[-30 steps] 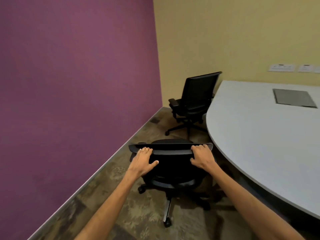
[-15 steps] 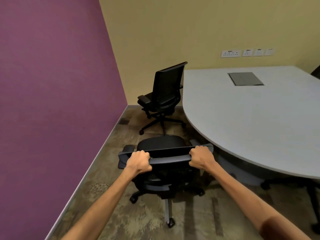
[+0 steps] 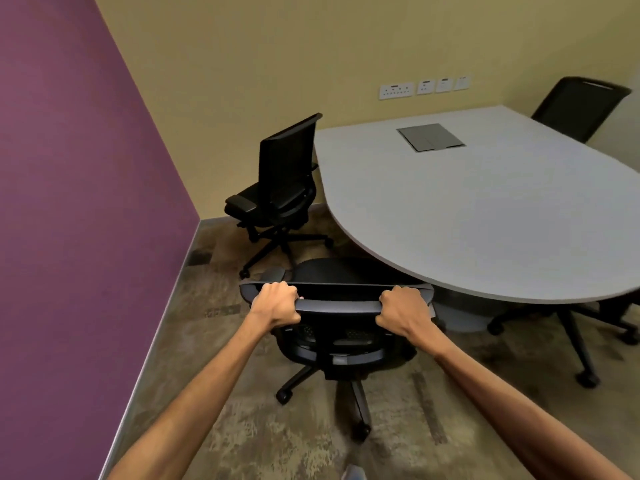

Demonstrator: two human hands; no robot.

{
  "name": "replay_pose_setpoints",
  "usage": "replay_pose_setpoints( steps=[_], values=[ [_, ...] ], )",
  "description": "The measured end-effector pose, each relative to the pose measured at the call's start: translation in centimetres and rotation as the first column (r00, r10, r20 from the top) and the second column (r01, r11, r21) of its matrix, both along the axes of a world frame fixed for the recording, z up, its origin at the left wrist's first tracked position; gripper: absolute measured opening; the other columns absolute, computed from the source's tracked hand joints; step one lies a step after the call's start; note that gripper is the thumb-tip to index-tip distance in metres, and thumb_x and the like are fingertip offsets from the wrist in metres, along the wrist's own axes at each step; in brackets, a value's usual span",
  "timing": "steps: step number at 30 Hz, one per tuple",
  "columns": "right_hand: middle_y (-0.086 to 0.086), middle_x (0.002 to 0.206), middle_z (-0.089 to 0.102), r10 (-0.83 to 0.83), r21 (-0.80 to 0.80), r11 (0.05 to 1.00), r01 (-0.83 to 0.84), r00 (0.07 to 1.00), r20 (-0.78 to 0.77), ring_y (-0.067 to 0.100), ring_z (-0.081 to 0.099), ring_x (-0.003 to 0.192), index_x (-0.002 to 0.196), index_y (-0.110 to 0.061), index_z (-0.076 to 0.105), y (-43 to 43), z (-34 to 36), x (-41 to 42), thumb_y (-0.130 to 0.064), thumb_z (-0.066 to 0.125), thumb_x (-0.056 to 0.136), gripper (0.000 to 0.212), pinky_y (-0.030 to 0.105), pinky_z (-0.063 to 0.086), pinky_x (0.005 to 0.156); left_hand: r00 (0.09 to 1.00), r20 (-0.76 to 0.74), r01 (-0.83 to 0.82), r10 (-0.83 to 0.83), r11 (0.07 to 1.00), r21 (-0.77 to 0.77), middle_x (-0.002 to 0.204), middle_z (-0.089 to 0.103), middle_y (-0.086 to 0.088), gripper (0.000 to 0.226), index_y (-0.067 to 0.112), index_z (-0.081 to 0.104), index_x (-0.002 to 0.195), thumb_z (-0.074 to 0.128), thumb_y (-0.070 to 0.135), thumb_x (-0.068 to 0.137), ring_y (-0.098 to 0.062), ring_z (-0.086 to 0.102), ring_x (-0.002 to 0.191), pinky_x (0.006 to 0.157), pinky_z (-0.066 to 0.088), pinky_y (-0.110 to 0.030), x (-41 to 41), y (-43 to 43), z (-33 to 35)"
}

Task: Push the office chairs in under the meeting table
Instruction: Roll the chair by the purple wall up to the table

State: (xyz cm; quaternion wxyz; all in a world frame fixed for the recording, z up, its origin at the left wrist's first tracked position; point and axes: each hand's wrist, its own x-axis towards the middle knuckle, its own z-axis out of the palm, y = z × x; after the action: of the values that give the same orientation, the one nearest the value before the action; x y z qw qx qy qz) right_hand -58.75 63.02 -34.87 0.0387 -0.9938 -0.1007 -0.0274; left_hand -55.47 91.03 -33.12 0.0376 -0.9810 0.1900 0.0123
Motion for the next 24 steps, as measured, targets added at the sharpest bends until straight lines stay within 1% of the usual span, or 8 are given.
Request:
replay_pose_setpoints(
  steps=[2,5,8,12,15,17,22,24],
  values=[
    [-0.005,0.042,0.035,-0.048,-0.006,0.999,0.048,0.999,0.009,0.015,0.030,0.038,0.045,-0.020,0.033,1.2,-0.4,0.9,-0.031,0.045,0.056,0.020,0.028,0.030,0.049,0.999,0.021,0.044,-0.044,0.999,0.007,0.068,0.063,-0.010,0.032,0.015,0.046,0.062,0.054,0.034,0.086,-0.036,0.062,0.069,0.057,0.033,-0.033,2.6,0.9,-0.2],
    [0.003,0.052,0.053,-0.125,-0.045,0.991,0.126,0.992,0.015,0.023,0.036,0.043,0.053,-0.019,0.041,2.5,-0.9,2.5,-0.034,0.046,0.060,0.017,0.030,0.031,0.051,0.992,0.033,0.124,-0.125,0.992,0.027,0.064,0.054,-0.006,0.033,0.015,0.047,0.062,0.053,0.035,0.086,-0.035,0.061,0.068,0.056,0.032,-0.033,6.1,1.5,0.1],
    [0.007,0.063,0.062,-0.208,-0.014,0.978,0.208,0.978,0.021,0.027,0.051,0.052,0.060,-0.018,0.045,3.7,-1.3,3.6,-0.034,0.051,0.066,0.017,0.031,0.034,0.054,0.980,-0.011,0.199,-0.199,0.979,0.040,0.069,0.062,-0.010,0.032,0.012,0.054,0.065,0.053,0.036,0.086,-0.035,0.062,0.068,0.057,0.035,-0.033,9.3,2.2,0.3],
    [0.009,0.059,0.063,-0.313,-0.029,0.949,0.315,0.948,0.054,0.028,0.058,0.052,0.057,-0.016,0.052,5.7,-0.6,4.8,-0.025,0.051,0.067,0.014,0.030,0.047,0.053,0.955,0.011,0.297,-0.297,0.954,0.026,0.075,0.067,-0.011,0.032,0.011,0.060,0.070,0.052,0.038,0.086,-0.034,0.064,0.072,0.059,0.038,-0.033,13.5,2.9,0.3],
    [0.011,0.065,0.065,-0.374,-0.051,0.925,0.375,0.927,0.031,0.031,0.062,0.058,0.063,-0.012,0.063,7.6,-0.2,5.8,-0.027,0.051,0.064,0.020,0.030,0.039,0.054,0.934,0.027,0.355,-0.356,0.935,0.024,0.075,0.067,-0.011,0.034,0.010,0.064,0.072,0.051,0.038,0.086,-0.034,0.064,0.073,0.060,0.039,-0.034,16.4,3.8,0.2],
    [0.010,0.067,0.066,-0.413,-0.063,0.908,0.414,0.910,0.033,0.031,0.062,0.060,0.066,-0.012,0.064,9.0,0.0,6.8,-0.028,0.050,0.064,0.022,0.031,0.037,0.054,0.917,0.045,0.396,-0.397,0.918,0.019,0.074,0.067,-0.011,0.036,0.010,0.065,0.073,0.050,0.039,0.087,-0.034,0.064,0.072,0.061,0.042,-0.037,18.6,4.6,0.0],
    [0.009,0.064,0.065,-0.536,-0.071,0.841,0.537,0.844,0.034,0.030,0.061,0.057,0.062,-0.013,0.061,13.2,-0.3,9.2,-0.029,0.051,0.061,0.019,0.028,0.034,0.052,0.864,0.038,0.502,-0.503,0.864,0.028,0.080,0.069,-0.010,0.033,0.012,0.068,0.080,0.051,0.039,0.086,-0.034,0.066,0.077,0.067,0.045,-0.037,23.9,6.7,-0.3],
    [0.010,0.064,0.064,-0.584,-0.072,0.807,0.586,0.810,0.040,0.032,0.062,0.059,0.059,-0.014,0.057,14.9,-0.1,10.3,-0.029,0.054,0.060,0.016,0.030,0.032,0.053,0.829,0.052,0.557,-0.556,0.831,0.013,0.082,0.070,-0.011,0.032,0.012,0.069,0.083,0.051,0.038,0.086,-0.034,0.066,0.079,0.068,0.046,-0.036,26.1,7.5,-0.4]
  ],
)
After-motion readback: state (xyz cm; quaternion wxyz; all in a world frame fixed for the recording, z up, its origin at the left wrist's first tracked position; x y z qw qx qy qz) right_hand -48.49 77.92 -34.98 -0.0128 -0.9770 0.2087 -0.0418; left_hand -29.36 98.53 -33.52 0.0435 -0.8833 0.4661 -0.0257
